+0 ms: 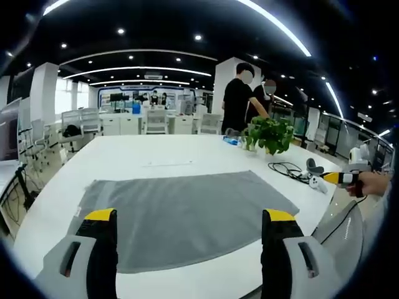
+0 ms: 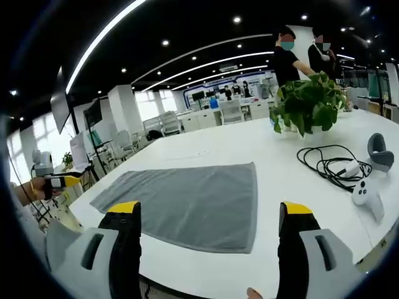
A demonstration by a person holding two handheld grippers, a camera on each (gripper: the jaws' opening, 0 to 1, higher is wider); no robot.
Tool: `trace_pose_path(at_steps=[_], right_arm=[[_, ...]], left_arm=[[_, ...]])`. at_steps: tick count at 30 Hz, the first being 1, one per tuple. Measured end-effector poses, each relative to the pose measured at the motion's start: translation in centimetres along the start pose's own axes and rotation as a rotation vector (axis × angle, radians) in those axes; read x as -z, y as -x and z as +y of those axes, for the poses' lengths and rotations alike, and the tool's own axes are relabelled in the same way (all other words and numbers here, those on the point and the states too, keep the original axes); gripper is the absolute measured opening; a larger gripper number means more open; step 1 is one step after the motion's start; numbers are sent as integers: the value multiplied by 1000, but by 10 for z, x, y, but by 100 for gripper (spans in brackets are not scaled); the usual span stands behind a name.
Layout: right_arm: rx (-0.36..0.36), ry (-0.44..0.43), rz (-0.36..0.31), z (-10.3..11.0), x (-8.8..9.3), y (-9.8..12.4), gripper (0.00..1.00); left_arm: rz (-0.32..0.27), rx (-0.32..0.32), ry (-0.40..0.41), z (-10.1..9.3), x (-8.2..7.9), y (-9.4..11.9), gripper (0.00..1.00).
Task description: Fold the towel on the table until its edges align and the towel forms a compact rectangular stack.
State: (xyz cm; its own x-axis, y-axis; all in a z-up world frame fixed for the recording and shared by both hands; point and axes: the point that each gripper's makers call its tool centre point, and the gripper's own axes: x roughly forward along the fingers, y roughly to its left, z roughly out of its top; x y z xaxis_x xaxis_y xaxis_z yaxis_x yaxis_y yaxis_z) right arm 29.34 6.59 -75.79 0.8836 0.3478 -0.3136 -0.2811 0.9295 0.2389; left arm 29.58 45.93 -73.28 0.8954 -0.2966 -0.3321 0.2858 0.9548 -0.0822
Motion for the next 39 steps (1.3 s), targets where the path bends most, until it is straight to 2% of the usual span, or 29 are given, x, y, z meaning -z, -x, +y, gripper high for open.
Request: trace_pose_path(at_steps=[8, 18, 27, 34, 39], right_arm=[[-5, 3, 14, 1, 4, 2, 92], [11, -4, 24, -2, 7, 2, 92], [13, 0, 29, -2, 8, 0, 91], [17, -1, 32, -3, 9, 0, 91], [23, 7, 43, -6, 8, 1, 91]], left_arm=[[5, 18, 1, -6, 3, -4, 99], [14, 17, 3, -4, 7, -4, 99], [-3, 38, 16, -10, -1, -6, 97], [10, 61, 10, -17, 0, -11, 97], [-2, 77, -1, -24, -7, -12, 97]])
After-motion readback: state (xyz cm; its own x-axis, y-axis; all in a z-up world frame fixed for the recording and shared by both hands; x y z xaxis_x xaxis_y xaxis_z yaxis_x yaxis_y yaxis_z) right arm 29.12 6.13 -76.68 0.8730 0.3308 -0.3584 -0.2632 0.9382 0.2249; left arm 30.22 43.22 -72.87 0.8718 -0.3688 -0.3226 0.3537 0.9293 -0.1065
